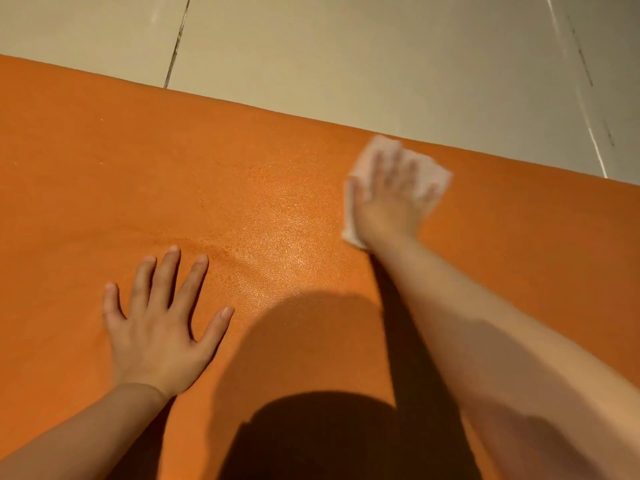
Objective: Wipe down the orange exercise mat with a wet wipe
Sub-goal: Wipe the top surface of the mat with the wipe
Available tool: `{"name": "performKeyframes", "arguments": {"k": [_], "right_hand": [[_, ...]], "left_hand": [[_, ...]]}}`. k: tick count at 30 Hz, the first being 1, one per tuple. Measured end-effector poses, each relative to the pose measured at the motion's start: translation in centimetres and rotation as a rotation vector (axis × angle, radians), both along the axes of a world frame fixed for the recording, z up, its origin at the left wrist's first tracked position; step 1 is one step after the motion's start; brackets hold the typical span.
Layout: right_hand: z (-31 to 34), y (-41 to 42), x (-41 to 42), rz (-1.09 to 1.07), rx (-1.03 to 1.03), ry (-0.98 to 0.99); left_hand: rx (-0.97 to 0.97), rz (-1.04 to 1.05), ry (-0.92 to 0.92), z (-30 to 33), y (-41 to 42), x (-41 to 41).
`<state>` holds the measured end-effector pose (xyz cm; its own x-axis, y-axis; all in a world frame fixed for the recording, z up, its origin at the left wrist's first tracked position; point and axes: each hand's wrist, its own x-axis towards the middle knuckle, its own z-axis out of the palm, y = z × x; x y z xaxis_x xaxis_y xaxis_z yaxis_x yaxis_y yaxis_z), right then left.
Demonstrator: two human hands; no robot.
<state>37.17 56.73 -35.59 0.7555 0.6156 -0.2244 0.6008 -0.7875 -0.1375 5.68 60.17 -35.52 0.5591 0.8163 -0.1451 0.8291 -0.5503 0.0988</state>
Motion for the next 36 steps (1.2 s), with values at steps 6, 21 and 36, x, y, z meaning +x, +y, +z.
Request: {"name": "performKeyframes", "arguments": {"k": [6,21,36], "right_hand": [[0.5,1.3,-9.1,0.625,0.032,0.04],[1.1,-13.0,1.5,-0.509,-0.035,0.07],[0.7,-12.1,-11.8,0.378,-0.024,0.01]], "left_hand": [[0.001,0.014,-0.015,-0.1,0.4,-0.4],[-0.347,0.062,-0.124,1.7,2.1,-0.9],[-0.331,-0.098,0.053,4.8,-3.2,-5.5]]}}
